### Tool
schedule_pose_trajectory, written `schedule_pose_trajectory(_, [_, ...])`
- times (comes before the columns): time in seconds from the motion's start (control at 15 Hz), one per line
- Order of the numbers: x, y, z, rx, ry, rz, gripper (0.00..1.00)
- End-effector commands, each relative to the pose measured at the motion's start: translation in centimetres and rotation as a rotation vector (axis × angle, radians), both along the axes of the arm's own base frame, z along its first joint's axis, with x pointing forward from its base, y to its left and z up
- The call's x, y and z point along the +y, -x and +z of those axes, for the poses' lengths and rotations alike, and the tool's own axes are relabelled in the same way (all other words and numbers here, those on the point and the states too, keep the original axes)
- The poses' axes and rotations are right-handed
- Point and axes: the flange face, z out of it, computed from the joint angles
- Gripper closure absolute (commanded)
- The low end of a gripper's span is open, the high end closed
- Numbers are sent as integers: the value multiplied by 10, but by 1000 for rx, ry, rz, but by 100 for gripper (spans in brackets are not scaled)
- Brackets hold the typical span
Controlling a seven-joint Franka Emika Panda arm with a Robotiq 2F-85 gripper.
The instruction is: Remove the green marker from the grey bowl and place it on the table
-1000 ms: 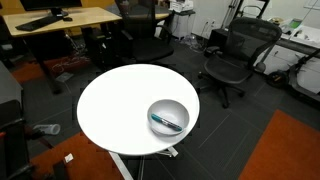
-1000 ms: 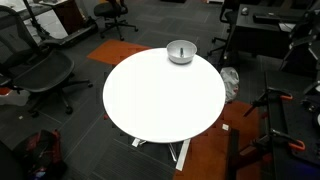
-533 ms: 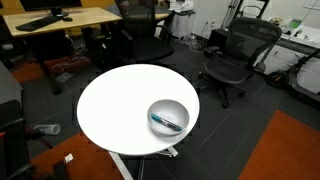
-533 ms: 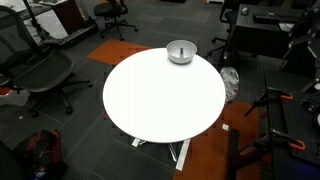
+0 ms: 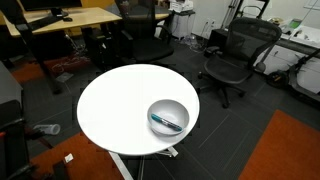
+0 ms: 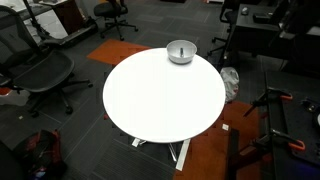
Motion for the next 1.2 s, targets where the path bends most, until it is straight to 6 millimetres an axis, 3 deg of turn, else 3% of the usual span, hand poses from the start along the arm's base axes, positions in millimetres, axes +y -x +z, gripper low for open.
schedule_pose_trajectory(0.0, [-44,-28,20,-94,6,-180,0])
schedule_pose_trajectory(0.33, [-104,-67,12,-210,36,-438,0])
schedule_pose_trajectory(0.67, [-152,-105,-27,-256,56,-718,0])
schedule_pose_trajectory(1.13, [-191,-153,-76,-171,34,-1119,0])
